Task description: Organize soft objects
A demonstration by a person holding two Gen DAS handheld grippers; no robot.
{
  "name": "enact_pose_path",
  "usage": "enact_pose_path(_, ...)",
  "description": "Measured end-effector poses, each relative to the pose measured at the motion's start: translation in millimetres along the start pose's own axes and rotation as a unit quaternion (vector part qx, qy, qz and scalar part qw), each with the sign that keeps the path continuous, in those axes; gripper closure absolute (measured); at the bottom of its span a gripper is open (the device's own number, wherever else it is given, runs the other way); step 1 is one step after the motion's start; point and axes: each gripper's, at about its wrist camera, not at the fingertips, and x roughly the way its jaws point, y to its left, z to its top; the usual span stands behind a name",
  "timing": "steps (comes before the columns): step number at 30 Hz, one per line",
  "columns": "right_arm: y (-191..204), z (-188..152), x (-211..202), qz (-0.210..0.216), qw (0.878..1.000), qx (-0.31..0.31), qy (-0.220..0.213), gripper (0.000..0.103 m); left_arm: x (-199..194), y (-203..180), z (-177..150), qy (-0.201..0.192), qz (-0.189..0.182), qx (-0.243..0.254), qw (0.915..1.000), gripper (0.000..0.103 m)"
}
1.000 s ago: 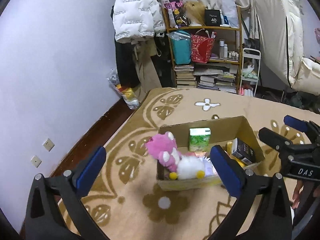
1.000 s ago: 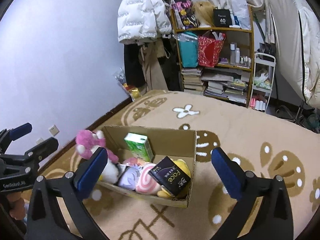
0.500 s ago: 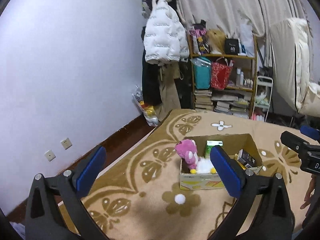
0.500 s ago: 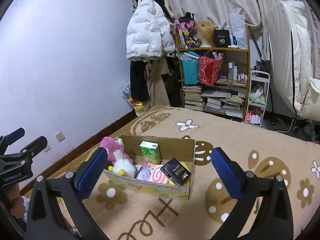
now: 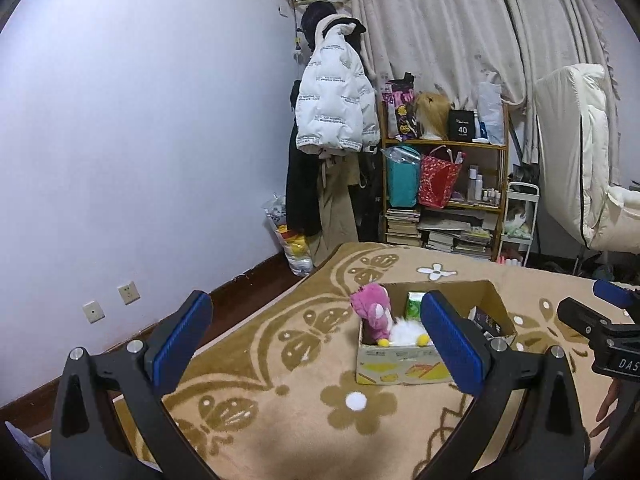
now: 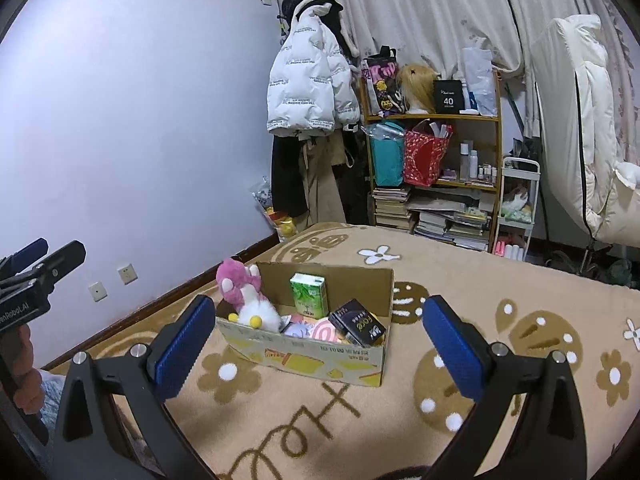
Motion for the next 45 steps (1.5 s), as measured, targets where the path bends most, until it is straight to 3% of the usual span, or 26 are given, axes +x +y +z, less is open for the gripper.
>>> enact_pose_path(7, -11, -21, 4, -0.015, 1.000, 0.005, -0.005, 0.000, 9, -6, -13, 0.023, -0.011, -0.008, 0.9996, 0.000)
enact_pose_path(14, -26, -38, 18, -0.022, 1.000, 0.017, -0.001, 0.000, 11, -17, -20, 0.011, 0.001, 0.009, 0.9999, 0.000)
enact_pose_path(21, -36, -38, 17, -0.024, 0.999, 0.030, -0.008, 0.000, 28, -32, -29, 0.029, -0.006, 0.019, 0.9994, 0.000)
enact_pose_path(45, -47, -37, 9, -0.029, 0.998, 0.043, -0.020, 0.000, 28, -46, -36, 0.032, 0.002, 0.046, 0.9984, 0.000)
